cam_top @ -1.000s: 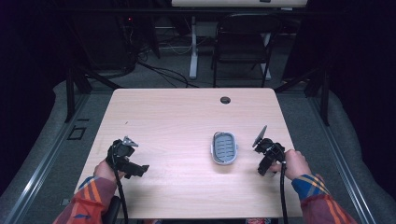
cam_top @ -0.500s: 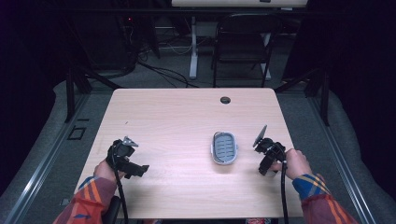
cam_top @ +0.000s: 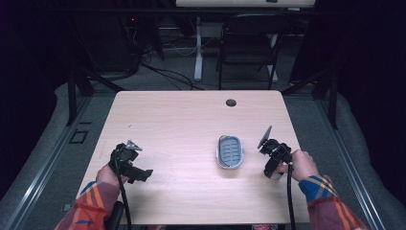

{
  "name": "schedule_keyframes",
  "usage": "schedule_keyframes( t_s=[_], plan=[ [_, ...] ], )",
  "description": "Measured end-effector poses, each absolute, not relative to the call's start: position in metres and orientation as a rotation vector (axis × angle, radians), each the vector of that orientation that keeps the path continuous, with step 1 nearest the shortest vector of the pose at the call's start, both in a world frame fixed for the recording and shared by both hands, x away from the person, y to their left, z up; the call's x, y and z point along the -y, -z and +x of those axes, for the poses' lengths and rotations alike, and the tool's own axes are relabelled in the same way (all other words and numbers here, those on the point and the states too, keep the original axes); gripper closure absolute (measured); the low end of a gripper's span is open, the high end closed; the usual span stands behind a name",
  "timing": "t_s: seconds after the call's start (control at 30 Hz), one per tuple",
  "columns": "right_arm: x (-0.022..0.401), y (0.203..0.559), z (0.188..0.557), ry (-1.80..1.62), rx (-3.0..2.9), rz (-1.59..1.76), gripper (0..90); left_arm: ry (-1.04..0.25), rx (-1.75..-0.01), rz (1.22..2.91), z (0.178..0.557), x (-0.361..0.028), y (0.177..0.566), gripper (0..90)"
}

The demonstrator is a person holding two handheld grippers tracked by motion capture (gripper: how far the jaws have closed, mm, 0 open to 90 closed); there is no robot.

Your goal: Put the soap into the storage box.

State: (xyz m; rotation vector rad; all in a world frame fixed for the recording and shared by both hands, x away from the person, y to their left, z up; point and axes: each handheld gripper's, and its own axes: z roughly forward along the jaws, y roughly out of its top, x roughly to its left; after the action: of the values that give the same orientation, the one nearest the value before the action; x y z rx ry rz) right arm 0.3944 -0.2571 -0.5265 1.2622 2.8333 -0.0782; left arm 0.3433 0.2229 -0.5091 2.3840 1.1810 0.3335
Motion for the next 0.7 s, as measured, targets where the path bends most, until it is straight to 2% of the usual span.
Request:
schedule_keyframes(
  t_s=[0.7],
  plan=[
    [0.246,0.517,0.409,0.157,-2.856,1.209,23.1,-0.326,-1.179,2.387,0.343,-0.223,0.509,0.4]
  ],
)
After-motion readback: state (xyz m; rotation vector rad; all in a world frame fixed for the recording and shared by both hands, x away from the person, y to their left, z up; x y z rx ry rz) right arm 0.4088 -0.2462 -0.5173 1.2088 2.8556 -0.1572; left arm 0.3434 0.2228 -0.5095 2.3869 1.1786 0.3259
